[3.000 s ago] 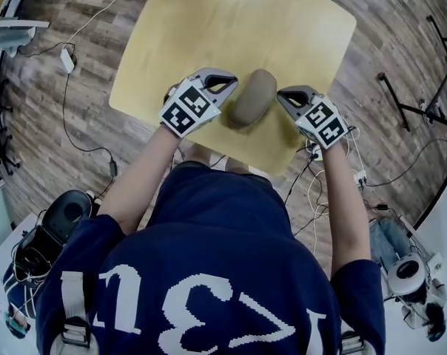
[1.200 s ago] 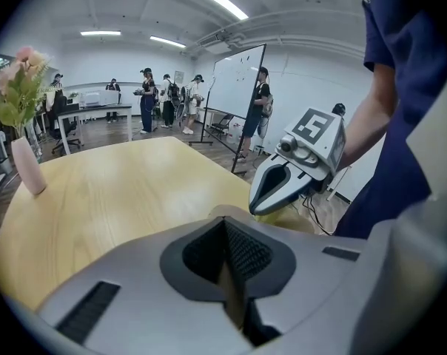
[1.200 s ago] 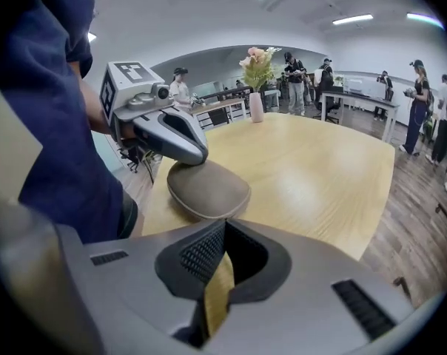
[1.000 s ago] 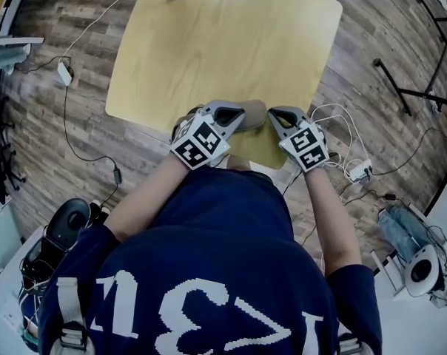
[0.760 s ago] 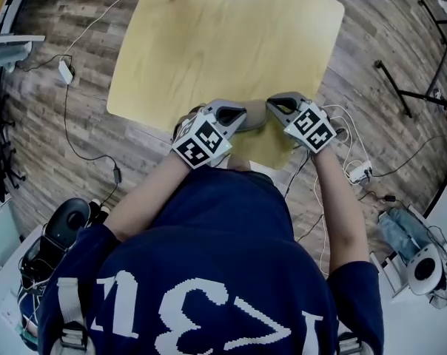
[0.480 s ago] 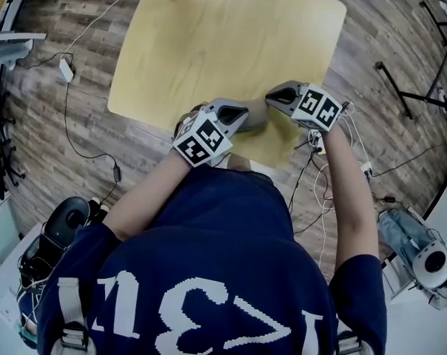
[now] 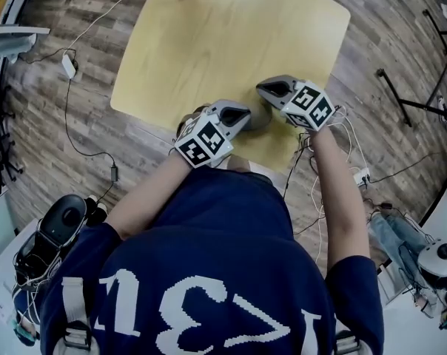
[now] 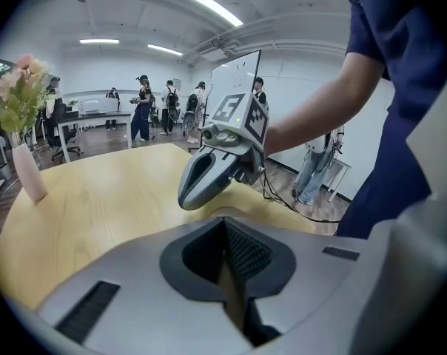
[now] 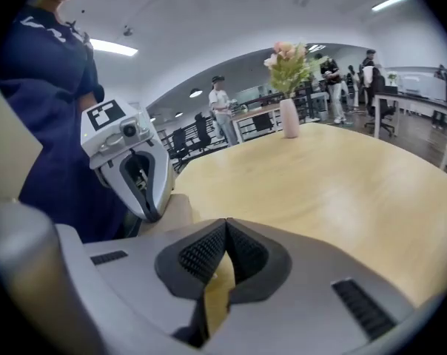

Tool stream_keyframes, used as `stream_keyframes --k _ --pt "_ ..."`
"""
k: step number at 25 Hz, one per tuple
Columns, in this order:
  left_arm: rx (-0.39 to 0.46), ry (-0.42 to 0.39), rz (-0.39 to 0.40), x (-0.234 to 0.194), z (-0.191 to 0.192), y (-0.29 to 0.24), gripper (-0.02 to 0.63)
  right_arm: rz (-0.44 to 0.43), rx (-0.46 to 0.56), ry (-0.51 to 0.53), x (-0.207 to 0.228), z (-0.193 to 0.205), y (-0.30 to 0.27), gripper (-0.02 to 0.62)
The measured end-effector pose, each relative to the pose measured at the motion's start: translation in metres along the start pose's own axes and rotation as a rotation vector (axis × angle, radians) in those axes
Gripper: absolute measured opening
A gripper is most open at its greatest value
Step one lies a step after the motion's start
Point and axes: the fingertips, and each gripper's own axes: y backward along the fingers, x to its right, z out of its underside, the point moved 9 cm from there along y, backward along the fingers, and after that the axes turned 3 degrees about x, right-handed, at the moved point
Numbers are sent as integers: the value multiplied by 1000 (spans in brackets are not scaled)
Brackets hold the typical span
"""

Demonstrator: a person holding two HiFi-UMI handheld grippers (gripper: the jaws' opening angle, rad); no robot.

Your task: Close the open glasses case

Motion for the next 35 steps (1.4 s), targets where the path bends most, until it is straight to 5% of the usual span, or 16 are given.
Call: stream_keyframes --k 4,9,19,26,35 --pt "93 37 -31 -13 3 12 12 149 127 -123 10 6 22 25" --pt "206 108 -162 -49 -6 46 12 402 351 -236 12 -7 64 25" --pt "498 113 -453 -124 -67 137 12 847 669 -155 -17 -88 168 25" --pt "711 89 -560 -136 -109 193 12 940 851 -113 -46 -127 221 24" --pt "813 87 -581 -131 -123 222 12 1015 814 4 -81 -147 238 23"
